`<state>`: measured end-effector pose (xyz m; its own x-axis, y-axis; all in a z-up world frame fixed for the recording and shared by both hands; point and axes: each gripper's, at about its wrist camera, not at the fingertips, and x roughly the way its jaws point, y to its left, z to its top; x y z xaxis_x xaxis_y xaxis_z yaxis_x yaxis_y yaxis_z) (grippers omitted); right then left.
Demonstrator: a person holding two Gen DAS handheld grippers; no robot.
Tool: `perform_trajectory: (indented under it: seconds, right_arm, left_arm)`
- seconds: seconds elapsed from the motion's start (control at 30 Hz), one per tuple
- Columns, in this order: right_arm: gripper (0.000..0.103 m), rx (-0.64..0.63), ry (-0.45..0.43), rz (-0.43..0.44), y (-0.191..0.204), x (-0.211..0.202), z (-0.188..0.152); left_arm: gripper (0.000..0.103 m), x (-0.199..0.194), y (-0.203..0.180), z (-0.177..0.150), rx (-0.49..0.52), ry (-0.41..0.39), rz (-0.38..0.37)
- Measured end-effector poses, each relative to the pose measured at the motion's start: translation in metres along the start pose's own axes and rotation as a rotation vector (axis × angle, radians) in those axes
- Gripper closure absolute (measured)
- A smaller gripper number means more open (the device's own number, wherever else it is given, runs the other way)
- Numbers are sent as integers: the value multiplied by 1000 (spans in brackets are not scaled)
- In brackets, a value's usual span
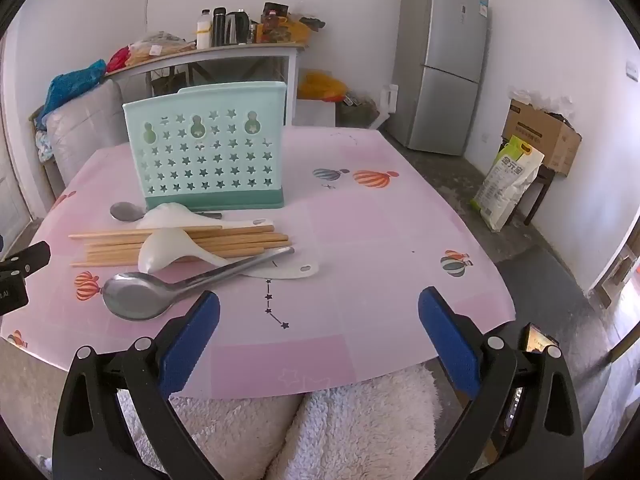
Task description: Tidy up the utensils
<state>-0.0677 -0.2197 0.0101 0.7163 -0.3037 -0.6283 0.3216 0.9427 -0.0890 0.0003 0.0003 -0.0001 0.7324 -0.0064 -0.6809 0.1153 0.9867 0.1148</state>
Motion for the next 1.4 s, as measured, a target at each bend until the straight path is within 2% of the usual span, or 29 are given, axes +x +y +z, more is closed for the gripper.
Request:
perform_trajectory:
  seconds: [0.5,1.4]
  right_arm:
    - [6,0,-2,-6,-1,0,1]
    - [6,-5,-10,-7,-1,0,2]
  left_arm:
    - [9,-1,-2,3,11,-6,-22]
    - [9,1,1,3,-4,-9,-10]
